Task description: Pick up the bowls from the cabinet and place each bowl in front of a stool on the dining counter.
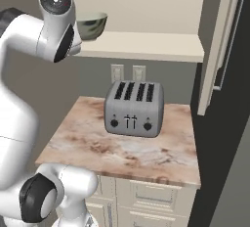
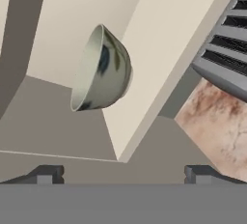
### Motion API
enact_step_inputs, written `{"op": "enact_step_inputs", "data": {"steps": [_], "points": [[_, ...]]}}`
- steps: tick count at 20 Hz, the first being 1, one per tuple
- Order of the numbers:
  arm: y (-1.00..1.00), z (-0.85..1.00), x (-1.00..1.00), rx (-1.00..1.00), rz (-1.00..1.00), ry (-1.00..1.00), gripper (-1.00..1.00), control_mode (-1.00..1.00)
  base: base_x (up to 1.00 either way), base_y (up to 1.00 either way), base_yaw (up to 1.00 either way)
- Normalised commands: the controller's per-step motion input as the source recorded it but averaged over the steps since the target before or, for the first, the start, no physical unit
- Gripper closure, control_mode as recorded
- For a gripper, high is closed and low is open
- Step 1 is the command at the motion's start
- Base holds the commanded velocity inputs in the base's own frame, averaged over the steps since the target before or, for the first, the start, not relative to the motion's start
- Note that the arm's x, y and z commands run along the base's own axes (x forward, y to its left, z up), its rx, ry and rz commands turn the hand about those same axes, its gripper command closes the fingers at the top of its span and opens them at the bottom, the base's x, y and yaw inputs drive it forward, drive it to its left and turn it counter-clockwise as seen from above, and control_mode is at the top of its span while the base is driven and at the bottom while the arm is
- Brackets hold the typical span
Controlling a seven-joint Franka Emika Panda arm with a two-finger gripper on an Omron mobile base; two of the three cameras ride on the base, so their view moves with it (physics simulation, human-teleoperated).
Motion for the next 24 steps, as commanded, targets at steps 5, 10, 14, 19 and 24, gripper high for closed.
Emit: {"op": "enact_step_inputs", "data": {"steps": [5,10,14,19,24], "points": [[0.00,-0.07,0.48,0.00,0.00,0.00,-1.00,-1.00,0.00,0.00,0.00],[0.00,-0.11,0.36,0.00,0.00,0.00,-1.00,-1.00,0.00,0.00,0.00],[0.00,-0.13,0.29,0.00,0.00,0.00,-1.00,-1.00,0.00,0.00,0.00],[0.00,-0.10,0.29,0.00,0.00,0.00,-1.00,-1.00,0.00,0.00,0.00],[0.03,0.00,0.35,0.00,0.00,0.00,-1.00,-1.00,0.00,0.00,0.00]]}}
